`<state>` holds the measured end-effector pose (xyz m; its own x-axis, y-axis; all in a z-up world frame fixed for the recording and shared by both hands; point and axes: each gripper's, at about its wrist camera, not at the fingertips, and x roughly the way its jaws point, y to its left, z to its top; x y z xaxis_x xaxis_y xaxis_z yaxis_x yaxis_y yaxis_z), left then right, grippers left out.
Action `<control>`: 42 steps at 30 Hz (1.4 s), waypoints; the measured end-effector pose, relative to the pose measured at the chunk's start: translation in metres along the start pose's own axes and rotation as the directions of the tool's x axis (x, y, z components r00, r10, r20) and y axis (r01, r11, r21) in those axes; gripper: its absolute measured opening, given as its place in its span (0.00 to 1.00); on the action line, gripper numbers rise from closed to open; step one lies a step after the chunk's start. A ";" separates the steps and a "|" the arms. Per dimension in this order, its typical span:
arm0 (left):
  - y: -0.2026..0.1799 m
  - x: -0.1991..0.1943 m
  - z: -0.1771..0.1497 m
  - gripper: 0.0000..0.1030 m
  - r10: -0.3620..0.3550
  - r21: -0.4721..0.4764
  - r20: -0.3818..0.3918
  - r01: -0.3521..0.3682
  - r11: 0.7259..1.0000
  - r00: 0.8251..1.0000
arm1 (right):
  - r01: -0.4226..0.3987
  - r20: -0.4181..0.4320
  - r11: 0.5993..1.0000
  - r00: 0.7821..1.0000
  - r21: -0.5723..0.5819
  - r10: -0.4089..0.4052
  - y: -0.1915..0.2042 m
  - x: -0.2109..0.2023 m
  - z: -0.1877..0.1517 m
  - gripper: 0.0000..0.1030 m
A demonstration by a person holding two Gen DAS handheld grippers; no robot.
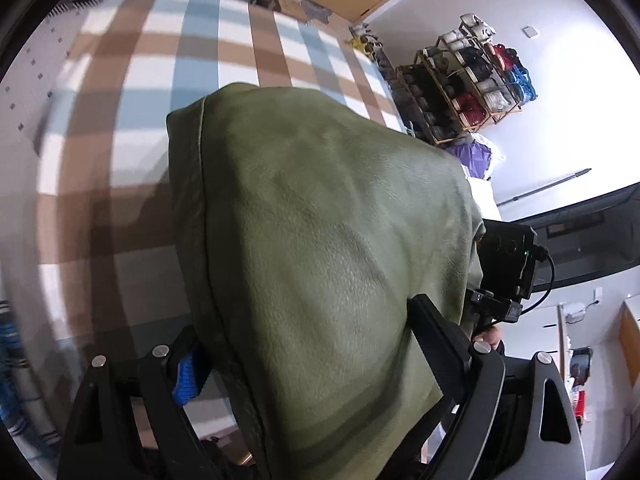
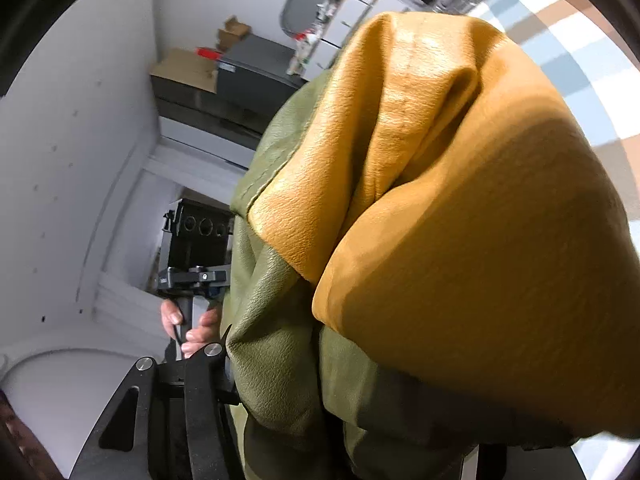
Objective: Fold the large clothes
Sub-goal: 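Lift the jacket bundle off the bed with both tools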
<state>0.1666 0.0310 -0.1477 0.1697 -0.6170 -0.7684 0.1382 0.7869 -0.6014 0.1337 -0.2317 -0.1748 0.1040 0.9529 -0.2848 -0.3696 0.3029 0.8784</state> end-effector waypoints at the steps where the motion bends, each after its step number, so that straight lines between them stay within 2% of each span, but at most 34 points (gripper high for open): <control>1: -0.002 -0.007 0.000 0.85 0.007 0.002 0.012 -0.007 1.000 1.000 | -0.014 0.004 1.000 1.000 -0.009 0.014 0.005 0.001 0.000 0.53; 3: 0.000 -0.016 -0.001 0.84 0.020 0.009 0.028 -0.021 1.000 0.999 | -0.048 0.017 0.999 0.999 -0.020 0.049 0.014 0.001 -0.004 0.53; 11: 0.022 -0.061 -0.015 0.85 0.067 -0.016 0.118 -0.065 0.998 0.991 | -0.096 0.012 0.990 0.995 -0.101 0.098 0.044 0.024 -0.011 0.52; 17: 0.042 -0.119 -0.030 0.85 0.064 -0.044 0.206 -0.057 0.997 0.976 | -0.127 -0.028 0.965 0.992 -0.228 0.124 0.104 0.056 -0.014 0.52; 23: 0.057 -0.194 -0.066 0.85 0.127 -0.065 0.324 -0.112 0.992 0.938 | -0.197 -0.079 0.927 0.980 -0.318 0.181 0.172 0.107 -0.009 0.52; 27: 0.092 -0.229 -0.098 0.85 0.174 -0.115 0.390 -0.140 0.983 0.904 | -0.258 -0.137 0.895 0.965 -0.364 0.223 0.214 0.160 -0.020 0.52; 30: 0.148 -0.219 -0.116 0.87 0.213 -0.201 0.400 -0.142 0.969 0.892 | -0.256 -0.184 0.889 0.963 -0.380 0.198 0.220 0.211 -0.034 0.53; 32: 0.213 -0.185 -0.129 0.87 0.220 -0.302 0.361 -0.109 0.947 0.906 | -0.227 -0.231 0.908 0.961 -0.353 0.150 0.206 0.252 -0.044 0.54; 34: 0.268 -0.146 -0.139 0.88 0.200 -0.399 0.310 -0.063 0.915 0.929 | -0.158 -0.288 0.938 0.955 -0.309 0.066 0.177 0.292 -0.061 0.54; 35: 0.298 -0.125 -0.148 0.91 0.156 -0.445 0.311 -0.001 0.895 0.938 | -0.099 -0.329 0.957 0.944 -0.272 0.004 0.155 0.313 -0.073 0.55; 37: 0.312 -0.118 -0.157 0.91 0.073 -0.420 0.375 0.099 0.902 0.924 | -0.038 -0.359 0.975 0.932 -0.220 -0.045 0.124 0.329 -0.088 0.59; 38: 0.307 -0.117 -0.158 0.91 0.072 -0.387 0.392 0.094 0.917 0.917 | -0.054 -0.367 0.978 0.930 -0.201 -0.024 0.116 0.328 -0.090 0.60; 39: 0.302 -0.116 -0.157 0.91 0.080 -0.371 0.385 0.075 0.926 0.919 | -0.066 -0.374 0.973 0.927 -0.220 -0.022 0.116 0.322 -0.091 0.61; 42: 0.291 -0.110 -0.150 0.92 0.109 -0.359 0.350 0.025 0.933 0.930 | -0.002 -0.401 0.947 0.906 -0.321 -0.134 0.124 0.304 -0.088 0.64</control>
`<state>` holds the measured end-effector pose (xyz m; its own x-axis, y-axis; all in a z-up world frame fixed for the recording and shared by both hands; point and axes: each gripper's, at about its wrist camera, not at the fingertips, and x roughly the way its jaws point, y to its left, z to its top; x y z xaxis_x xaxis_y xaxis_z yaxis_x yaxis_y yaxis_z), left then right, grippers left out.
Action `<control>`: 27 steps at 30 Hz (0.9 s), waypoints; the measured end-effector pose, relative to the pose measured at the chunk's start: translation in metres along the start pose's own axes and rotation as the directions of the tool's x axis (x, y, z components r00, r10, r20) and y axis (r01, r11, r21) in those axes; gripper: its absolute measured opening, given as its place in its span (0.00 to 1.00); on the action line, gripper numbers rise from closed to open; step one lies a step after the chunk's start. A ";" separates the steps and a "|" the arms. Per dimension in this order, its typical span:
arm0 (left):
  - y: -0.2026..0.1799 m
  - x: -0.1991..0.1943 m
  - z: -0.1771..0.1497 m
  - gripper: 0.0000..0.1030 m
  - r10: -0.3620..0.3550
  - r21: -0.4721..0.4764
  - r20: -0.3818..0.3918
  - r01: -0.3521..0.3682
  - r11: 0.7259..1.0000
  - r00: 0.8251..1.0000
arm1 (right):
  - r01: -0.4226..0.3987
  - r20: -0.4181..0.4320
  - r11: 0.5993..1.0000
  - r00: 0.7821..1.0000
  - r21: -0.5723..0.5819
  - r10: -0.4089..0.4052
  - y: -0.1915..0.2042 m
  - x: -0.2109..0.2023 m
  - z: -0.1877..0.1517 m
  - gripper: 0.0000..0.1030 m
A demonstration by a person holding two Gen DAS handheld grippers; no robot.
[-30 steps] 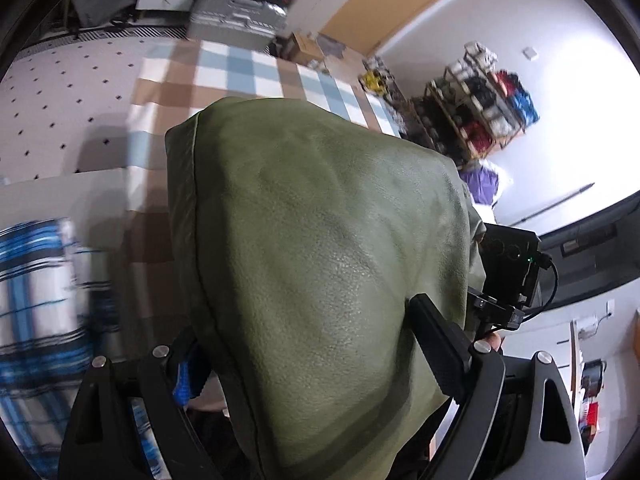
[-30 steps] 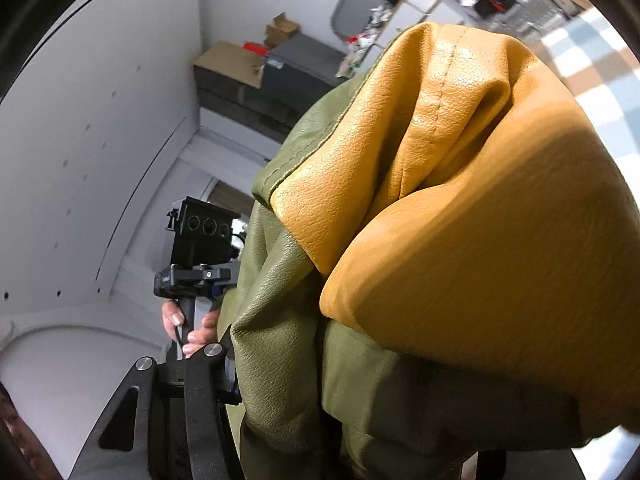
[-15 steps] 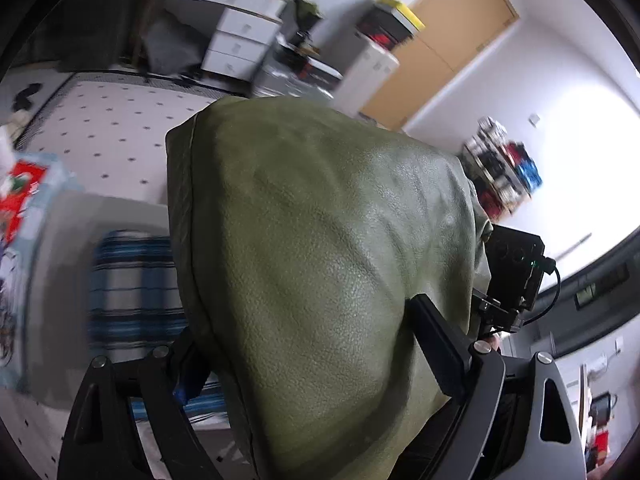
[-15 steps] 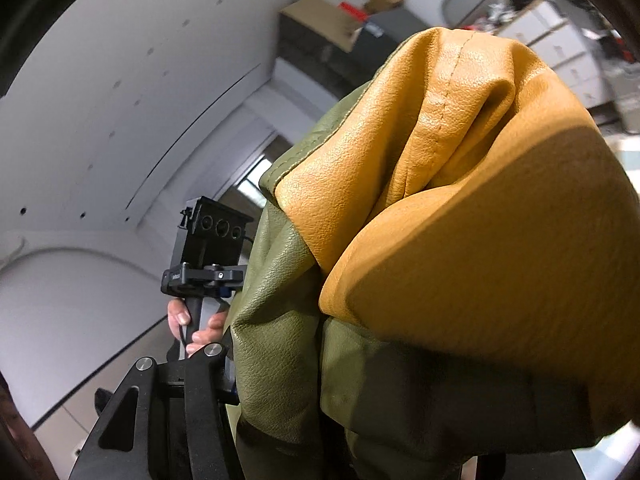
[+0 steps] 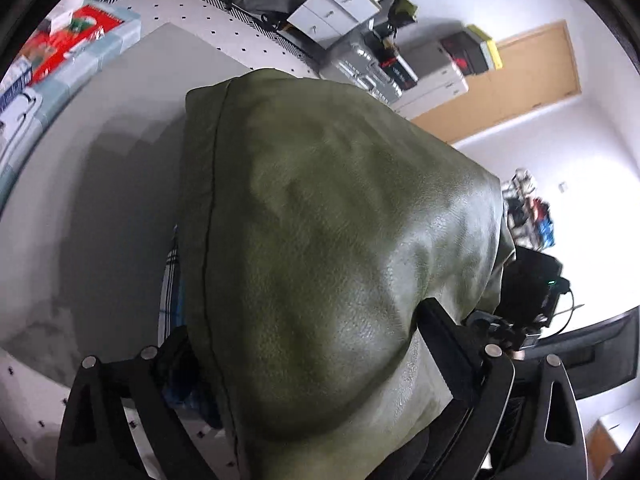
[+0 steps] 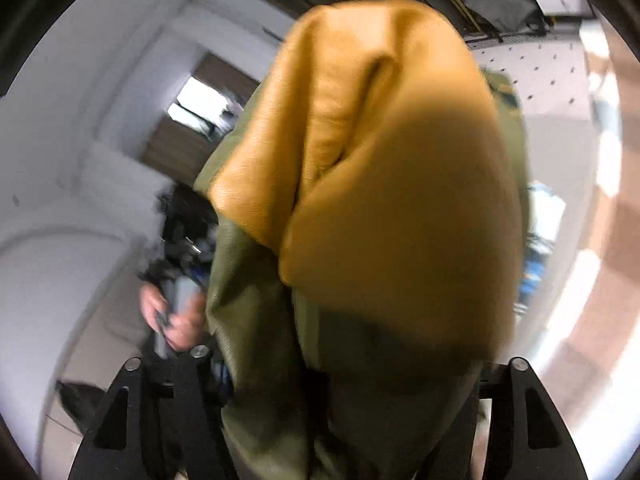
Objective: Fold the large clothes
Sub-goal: 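Carry the bundle to the grey cabinet top and lower it with both tools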
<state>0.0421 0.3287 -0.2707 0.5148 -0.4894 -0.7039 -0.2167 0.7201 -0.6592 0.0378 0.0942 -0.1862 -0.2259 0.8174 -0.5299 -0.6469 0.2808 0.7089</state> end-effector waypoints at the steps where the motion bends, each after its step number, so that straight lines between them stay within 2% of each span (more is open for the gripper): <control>1: -0.005 0.003 0.000 0.92 0.008 0.007 0.000 -0.008 1.000 1.000 | 0.045 -0.020 0.998 0.999 -0.038 -0.046 0.004 -0.011 -0.002 0.64; 4: -0.013 0.002 0.003 0.92 0.046 0.040 0.021 -0.046 0.998 0.999 | 0.169 -0.040 0.981 0.984 -0.093 -0.173 0.006 -0.036 -0.003 0.69; 6: -0.012 -0.001 0.003 0.91 0.071 0.042 0.040 -0.072 0.996 0.997 | 0.272 -0.015 0.953 0.961 -0.135 -0.276 0.006 -0.051 0.011 0.71; 9: -0.002 -0.018 0.012 0.91 0.080 0.014 0.080 -0.081 0.997 0.994 | 0.394 0.105 0.900 0.919 -0.185 -0.381 0.021 -0.068 0.033 0.71; 10: -0.001 -0.025 0.010 0.91 0.085 0.003 0.113 -0.086 0.996 0.990 | 0.431 0.139 0.883 0.901 -0.185 -0.411 0.029 -0.077 0.039 0.71; 11: -0.003 -0.034 0.007 0.91 0.088 -0.002 0.155 -0.088 0.996 0.984 | 0.441 0.173 0.882 0.894 -0.164 -0.414 0.035 -0.088 0.047 0.71; 13: -0.010 -0.057 -0.003 0.91 0.071 0.010 0.204 -0.074 0.997 0.976 | 0.421 0.242 0.898 0.891 -0.127 -0.384 0.055 -0.093 0.062 0.71; 15: -0.028 -0.063 -0.011 0.92 0.110 0.057 0.257 -0.129 0.990 0.960 | 0.375 0.211 0.917 0.916 -0.135 -0.343 0.061 -0.079 0.072 0.71; 16: -0.036 -0.063 -0.014 0.92 0.135 0.088 0.278 -0.166 0.982 0.951 | 0.355 0.177 0.926 0.927 -0.128 -0.331 0.072 -0.053 0.090 0.71; 18: -0.057 -0.048 -0.018 0.92 0.155 0.179 0.300 -0.215 0.960 0.941 | 0.301 0.088 0.949 0.952 -0.089 -0.294 0.067 -0.016 0.106 0.71; 20: -0.071 -0.021 -0.020 0.92 0.240 0.220 0.319 -0.318 0.922 0.917 | 0.324 0.058 0.945 0.945 -0.046 -0.321 0.062 -0.001 0.130 0.70; 21: -0.075 -0.008 -0.019 0.92 0.272 0.240 0.314 -0.353 0.904 0.910 | 0.353 0.051 0.935 0.934 -0.015 -0.352 0.053 0.012 0.137 0.69; 22: -0.077 0.007 -0.019 0.92 0.292 0.265 0.302 -0.375 0.888 0.907 | 0.354 0.039 0.935 0.935 0.008 -0.354 0.051 0.023 0.139 0.67; 23: -0.082 0.028 -0.020 0.92 0.343 0.299 0.297 -0.428 0.853 0.891 | 0.342 0.017 0.939 0.939 0.029 -0.343 0.048 0.030 0.144 0.60; 24: -0.084 0.040 -0.020 0.92 0.404 0.320 0.323 -0.501 0.804 0.856 | 0.325 -0.005 0.945 0.946 0.047 -0.325 0.045 0.036 0.149 0.46; 25: -0.085 0.051 -0.022 0.92 0.457 0.340 0.349 -0.565 0.752 0.818 | 0.274 -0.005 0.961 0.962 0.040 -0.274 0.045 0.036 0.156 0.33; 26: -0.088 0.061 -0.024 0.92 0.478 0.365 0.368 -0.597 0.714 0.797 | 0.211 0.019 0.977 0.977 0.021 -0.211 0.050 0.031 0.163 0.25; 27: -0.089 0.062 -0.023 0.92 0.462 0.374 0.370 -0.584 0.720 0.806 | 0.119 0.050 0.993 0.992 0.012 -0.119 0.051 0.023 0.169 0.21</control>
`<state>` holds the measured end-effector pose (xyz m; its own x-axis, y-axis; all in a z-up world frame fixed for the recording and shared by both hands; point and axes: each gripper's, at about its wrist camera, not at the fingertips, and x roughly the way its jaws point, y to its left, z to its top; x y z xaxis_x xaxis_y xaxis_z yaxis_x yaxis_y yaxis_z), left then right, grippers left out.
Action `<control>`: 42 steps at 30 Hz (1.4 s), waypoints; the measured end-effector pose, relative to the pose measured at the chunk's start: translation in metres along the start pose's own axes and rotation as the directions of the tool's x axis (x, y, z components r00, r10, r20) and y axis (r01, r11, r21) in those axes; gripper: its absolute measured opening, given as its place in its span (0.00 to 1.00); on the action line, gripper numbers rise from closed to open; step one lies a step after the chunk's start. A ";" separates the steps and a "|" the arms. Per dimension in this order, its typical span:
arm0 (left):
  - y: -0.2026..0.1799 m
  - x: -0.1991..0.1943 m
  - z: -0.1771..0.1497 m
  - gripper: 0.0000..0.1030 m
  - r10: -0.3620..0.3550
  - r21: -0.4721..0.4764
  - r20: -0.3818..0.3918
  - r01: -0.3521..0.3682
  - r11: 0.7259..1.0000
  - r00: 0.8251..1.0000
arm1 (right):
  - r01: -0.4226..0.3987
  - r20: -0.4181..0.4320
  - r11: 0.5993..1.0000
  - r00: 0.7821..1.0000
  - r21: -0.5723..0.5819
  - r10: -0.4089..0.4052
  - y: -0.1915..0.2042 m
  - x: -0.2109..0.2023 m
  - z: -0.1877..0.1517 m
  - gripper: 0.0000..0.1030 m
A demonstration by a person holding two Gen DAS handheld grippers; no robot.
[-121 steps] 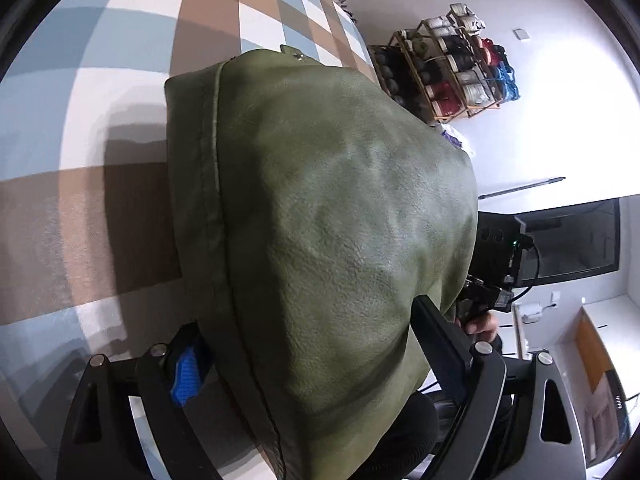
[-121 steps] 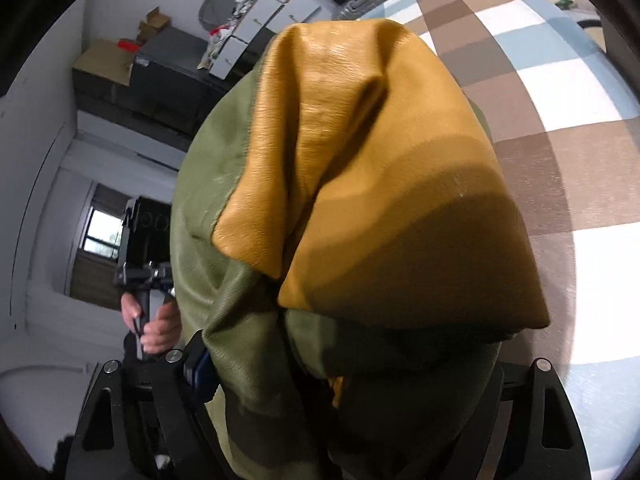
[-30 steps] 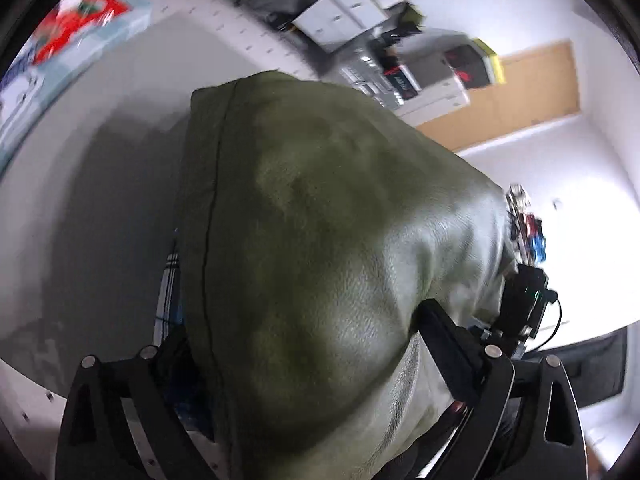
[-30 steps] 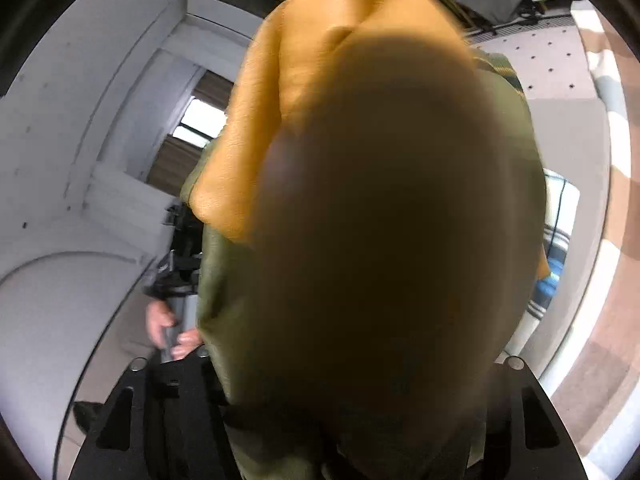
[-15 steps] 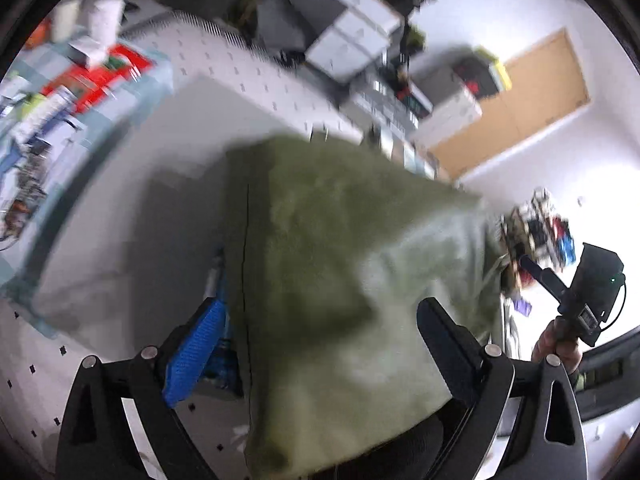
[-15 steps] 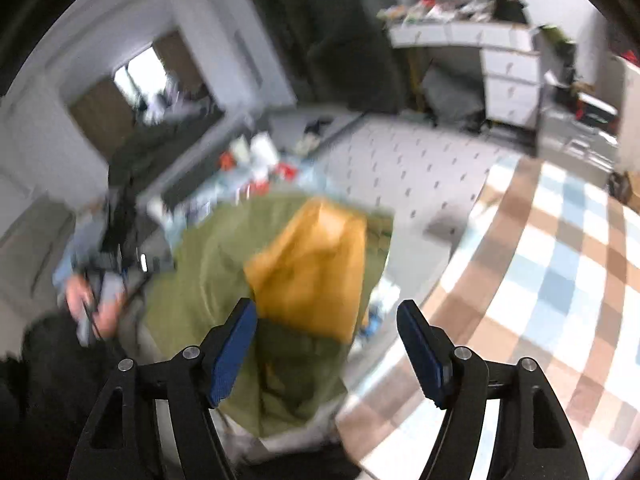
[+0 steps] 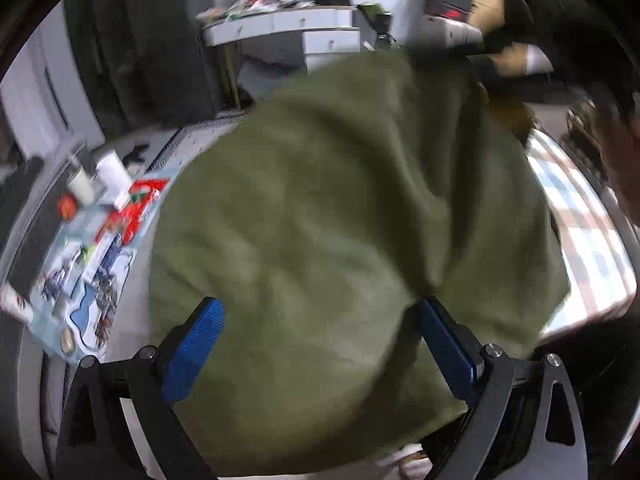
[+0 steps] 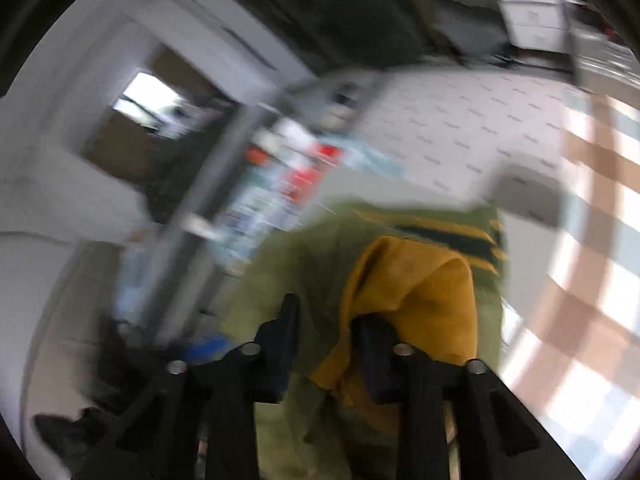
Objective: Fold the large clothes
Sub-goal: 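Carry the bundle to the grey cabinet top and lower it with both tools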
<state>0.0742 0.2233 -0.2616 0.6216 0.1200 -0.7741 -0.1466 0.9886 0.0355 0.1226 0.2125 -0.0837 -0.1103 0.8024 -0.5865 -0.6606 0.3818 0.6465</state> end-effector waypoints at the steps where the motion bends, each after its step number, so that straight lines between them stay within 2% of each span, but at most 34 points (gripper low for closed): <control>1: 0.000 0.002 0.000 0.92 -0.003 -0.004 0.011 0.003 1.000 1.000 | -0.047 0.019 0.999 0.999 -0.006 0.047 0.002 -0.005 0.002 0.20; 3: 0.003 0.007 -0.002 0.92 0.016 -0.002 0.020 -0.016 1.000 1.000 | -0.040 0.041 0.998 0.998 -0.052 0.042 0.004 -0.007 0.003 0.17; 4: 0.009 0.005 -0.007 0.91 0.006 -0.012 0.031 -0.005 1.000 1.000 | -0.065 0.048 0.996 0.997 -0.057 0.067 -0.003 -0.006 0.003 0.17; 6: 0.022 0.001 -0.018 0.91 -0.013 -0.017 0.057 0.014 1.000 0.998 | -0.111 0.066 0.994 0.992 0.002 0.111 -0.029 -0.002 0.002 0.15; 8: 0.021 0.002 -0.021 0.91 -0.005 0.005 0.069 0.005 1.000 0.998 | -0.151 0.089 0.985 0.986 0.088 0.143 -0.066 0.004 -0.003 0.13; 9: 0.019 0.005 -0.021 0.91 0.002 0.019 0.079 -0.003 1.000 0.997 | -0.158 0.098 0.980 0.984 0.119 0.146 -0.084 0.008 -0.007 0.07; 10: 0.018 0.007 -0.022 0.91 0.012 0.035 0.085 -0.015 0.999 0.996 | -0.190 0.100 0.970 0.979 0.149 0.176 -0.106 0.014 -0.014 0.06; 12: 0.021 -0.001 -0.016 0.92 0.056 0.058 0.082 -0.061 0.996 0.995 | -0.258 0.130 0.947 0.963 0.189 0.237 -0.126 0.017 -0.023 0.06; 14: 0.023 0.003 -0.013 0.92 0.073 0.060 0.076 -0.078 0.995 0.994 | -0.250 0.140 0.955 0.963 0.161 0.229 -0.125 0.018 -0.025 0.07; 16: 0.016 -0.011 -0.017 0.92 0.066 0.050 0.070 -0.070 0.996 0.995 | -0.191 0.116 0.976 0.977 0.100 0.180 -0.112 0.013 -0.020 0.10; 18: 0.013 -0.018 -0.022 0.93 0.058 0.041 0.073 -0.061 0.997 0.996 | -0.097 0.077 0.994 0.993 0.041 0.094 -0.093 0.004 -0.014 0.20; 19: 0.016 -0.018 -0.023 0.93 0.055 0.033 0.074 -0.058 0.998 0.996 | -0.011 0.068 1.000 0.998 -0.003 0.011 -0.079 -0.003 -0.011 0.24; 20: 0.017 -0.019 -0.025 0.93 0.050 0.025 0.073 -0.052 0.998 0.996 | 0.096 0.074 0.993 0.993 -0.066 -0.091 -0.059 -0.013 -0.009 0.29; 21: 0.011 -0.026 -0.028 0.93 0.047 0.024 0.074 -0.049 0.999 0.996 | 0.178 0.092 0.975 0.982 -0.134 -0.166 -0.039 -0.023 -0.008 0.29; 23: 0.012 -0.027 -0.029 0.93 0.046 0.027 0.076 -0.048 0.998 0.996 | 0.198 0.111 0.946 0.978 -0.257 -0.175 -0.002 -0.037 -0.009 0.29; 26: 0.009 -0.027 -0.030 0.93 0.056 0.025 0.073 -0.058 0.998 0.996 | 0.286 0.160 0.854 0.958 -0.435 -0.240 0.048 -0.043 -0.019 0.29; 29: 0.009 -0.027 -0.030 0.93 0.055 0.018 0.073 -0.056 0.998 0.996 | 0.330 0.095 0.780 0.938 -0.531 -0.332 0.068 -0.008 -0.029 0.26; 31: 0.011 -0.027 -0.029 0.92 0.037 0.013 0.068 -0.038 0.999 0.997 | 0.356 0.044 0.740 0.913 -0.570 -0.406 0.064 0.021 -0.040 0.27; 32: 0.010 -0.027 -0.030 0.92 0.033 0.018 0.064 -0.034 0.999 0.997 | 0.380 0.020 0.710 0.889 -0.593 -0.458 0.056 0.037 -0.048 0.27; 33: 0.008 -0.026 -0.031 0.92 0.030 0.029 0.060 -0.032 0.999 0.998 | 0.384 0.007 0.702 0.880 -0.600 -0.476 0.048 0.045 -0.054 0.27; 34: 0.006 -0.026 -0.031 0.92 0.033 0.038 0.062 -0.035 0.999 0.998 | 0.378 -0.001 0.706 0.881 -0.598 -0.473 0.039 0.047 -0.060 0.27; 36: 0.003 -0.025 -0.033 0.92 0.043 0.060 0.064 -0.047 0.997 0.997 | 0.349 -0.017 0.754 0.902 -0.557 -0.431 0.020 0.043 -0.065 0.26; 39: 0.000 -0.024 -0.034 0.92 0.056 0.085 0.067 -0.062 0.994 0.996 | 0.330 -0.014 0.778 0.917 -0.535 -0.399 0.004 0.030 -0.073 0.24; 42: 0.003 -0.025 -0.033 0.93 0.063 0.067 0.066 -0.068 0.995 0.996 | 0.359 -0.010 0.761 0.902 -0.540 -0.432 0.006 0.025 -0.075 0.24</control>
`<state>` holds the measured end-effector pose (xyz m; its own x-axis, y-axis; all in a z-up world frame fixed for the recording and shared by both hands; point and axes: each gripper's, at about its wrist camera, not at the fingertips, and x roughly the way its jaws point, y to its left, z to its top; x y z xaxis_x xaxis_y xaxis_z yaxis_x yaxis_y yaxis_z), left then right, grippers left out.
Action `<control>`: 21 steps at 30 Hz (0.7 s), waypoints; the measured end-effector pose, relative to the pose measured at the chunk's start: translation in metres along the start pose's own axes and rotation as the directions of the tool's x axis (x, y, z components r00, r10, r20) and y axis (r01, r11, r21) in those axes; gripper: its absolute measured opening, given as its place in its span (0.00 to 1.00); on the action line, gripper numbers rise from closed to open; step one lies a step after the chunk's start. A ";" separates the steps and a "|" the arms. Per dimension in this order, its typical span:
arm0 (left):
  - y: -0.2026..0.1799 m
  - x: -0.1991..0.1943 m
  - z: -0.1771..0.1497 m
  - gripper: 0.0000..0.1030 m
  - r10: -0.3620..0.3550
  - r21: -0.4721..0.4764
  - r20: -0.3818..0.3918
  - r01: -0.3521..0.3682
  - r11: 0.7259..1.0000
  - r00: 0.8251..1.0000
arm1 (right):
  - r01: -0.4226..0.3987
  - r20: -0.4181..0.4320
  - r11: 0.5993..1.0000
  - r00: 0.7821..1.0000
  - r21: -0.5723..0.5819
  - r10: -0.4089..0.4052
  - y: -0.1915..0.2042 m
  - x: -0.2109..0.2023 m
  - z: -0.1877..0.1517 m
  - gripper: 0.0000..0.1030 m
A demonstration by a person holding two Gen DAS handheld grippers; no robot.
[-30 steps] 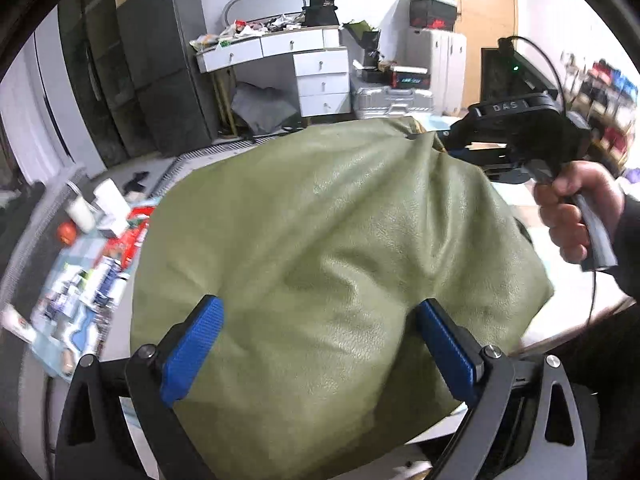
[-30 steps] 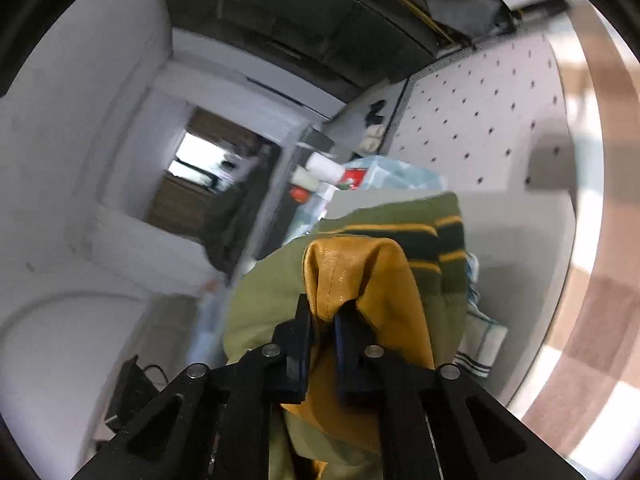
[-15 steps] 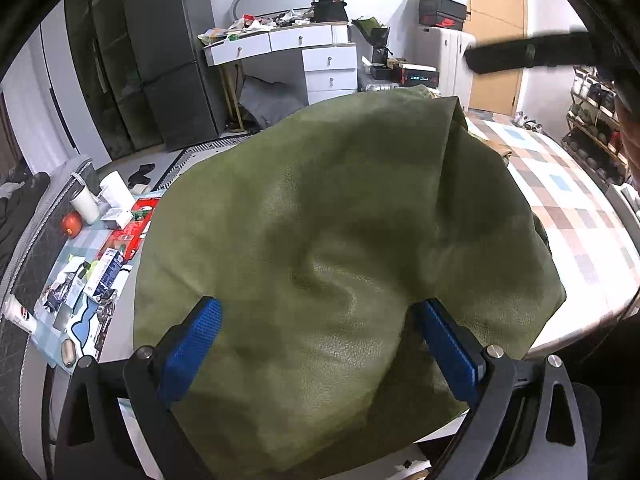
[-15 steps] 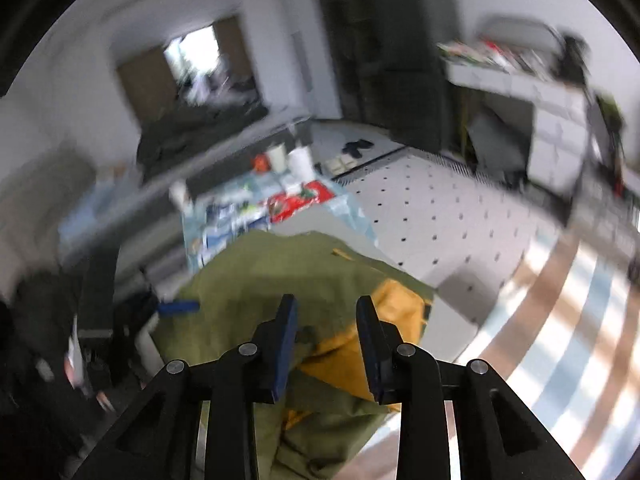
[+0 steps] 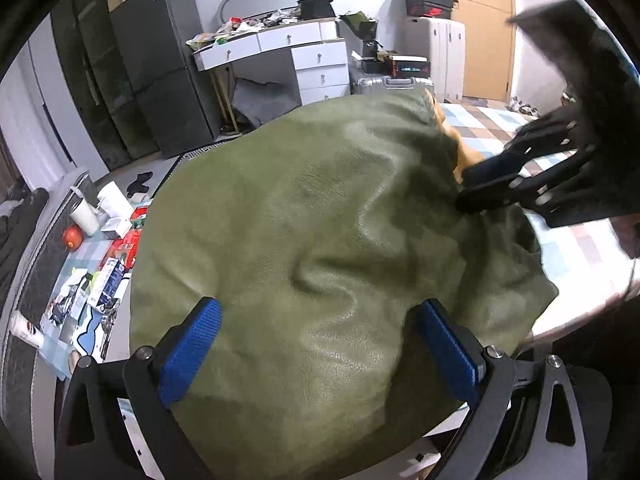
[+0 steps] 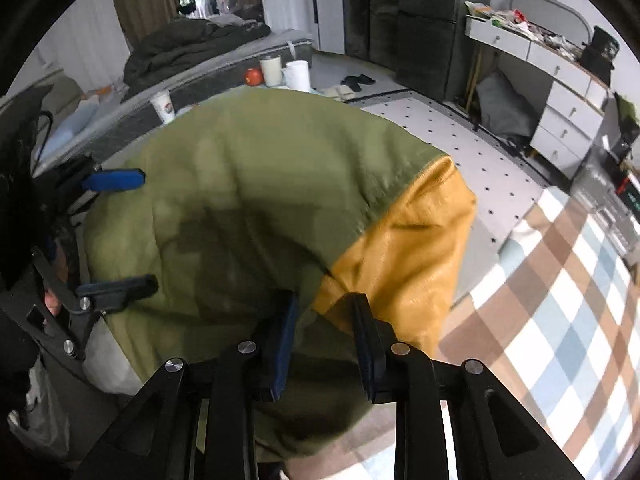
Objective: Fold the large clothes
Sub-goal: 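Carry the bundle to the grey cabinet top and lower it with both tools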
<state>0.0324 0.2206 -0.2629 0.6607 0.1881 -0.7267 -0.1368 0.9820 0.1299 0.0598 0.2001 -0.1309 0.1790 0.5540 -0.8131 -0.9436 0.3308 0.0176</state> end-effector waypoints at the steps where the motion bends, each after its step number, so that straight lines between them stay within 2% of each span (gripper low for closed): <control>1: 0.003 0.000 0.000 0.93 -0.006 -0.013 0.002 0.006 1.000 1.000 | 0.008 -0.003 1.000 1.000 -0.014 -0.008 0.003 -0.008 0.004 0.24; 3: 0.007 -0.001 -0.001 0.93 -0.023 -0.030 0.008 0.023 0.999 1.000 | 0.049 0.024 0.998 0.999 -0.038 -0.048 0.007 -0.030 0.017 0.24; 4: 0.006 -0.001 -0.001 0.93 -0.022 -0.025 0.009 0.022 0.999 1.000 | 0.069 0.076 0.997 0.995 -0.020 -0.067 0.005 -0.046 0.025 0.25; 5: 0.004 -0.001 -0.001 0.93 -0.015 -0.013 0.009 0.015 1.000 1.000 | 0.052 0.139 0.999 0.989 0.014 -0.054 0.002 -0.062 0.034 0.28; 7: 0.002 -0.002 0.000 0.93 -0.016 -0.001 0.004 0.016 1.000 1.000 | 0.084 0.158 0.996 0.983 0.036 -0.089 0.002 -0.069 0.055 0.27; 8: 0.004 -0.004 0.003 0.93 -0.046 0.008 -0.004 0.046 0.999 0.999 | 0.122 0.155 0.992 0.980 0.036 -0.126 0.003 -0.067 0.064 0.27; 10: 0.015 -0.016 0.011 0.93 -0.125 -0.008 0.009 0.125 0.992 0.992 | 0.187 0.092 0.981 0.977 0.047 -0.190 0.001 -0.050 0.080 0.27; 11: 0.024 -0.024 0.017 0.93 -0.145 -0.033 0.039 0.146 0.989 0.989 | 0.210 0.030 0.976 0.977 0.058 -0.212 -0.002 -0.034 0.084 0.27; 13: 0.046 -0.038 0.031 0.93 -0.169 -0.075 0.108 0.177 0.981 0.980 | 0.240 -0.096 0.967 0.968 0.080 -0.232 -0.010 0.004 0.083 0.27; 15: 0.071 -0.036 0.049 0.93 -0.139 -0.132 0.147 0.159 0.978 0.979 | 0.252 -0.132 0.965 0.961 0.071 -0.241 -0.012 0.023 0.078 0.26; 16: 0.082 -0.026 0.057 0.93 -0.130 -0.156 0.125 0.149 0.976 0.984 | 0.257 -0.131 0.964 0.960 0.073 -0.246 -0.014 0.027 0.077 0.26; 18: 0.096 0.011 0.070 0.90 -0.185 -0.195 0.000 0.181 0.964 0.983 | 0.251 -0.130 0.964 0.962 0.089 -0.239 -0.017 0.032 0.074 0.26; 19: 0.098 0.034 0.072 0.80 -0.228 -0.219 -0.090 0.204 0.954 0.969 | 0.248 -0.131 0.964 0.963 0.095 -0.235 -0.019 0.034 0.074 0.26; 20: 0.094 0.051 0.072 0.81 -0.212 -0.204 -0.147 0.180 0.962 0.966 | 0.241 -0.134 0.965 0.965 0.104 -0.226 -0.021 0.036 0.073 0.26; 21: 0.088 0.056 0.073 0.82 -0.180 -0.170 -0.164 0.152 0.974 0.970 | 0.236 -0.135 0.966 0.966 0.109 -0.220 -0.023 0.036 0.074 0.26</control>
<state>0.1110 0.3187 -0.2431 0.5443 0.0034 -0.8389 -0.1582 0.9825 -0.0986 0.1081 0.2689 -0.1177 0.3431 0.3587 -0.8681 -0.8385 0.5334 -0.1110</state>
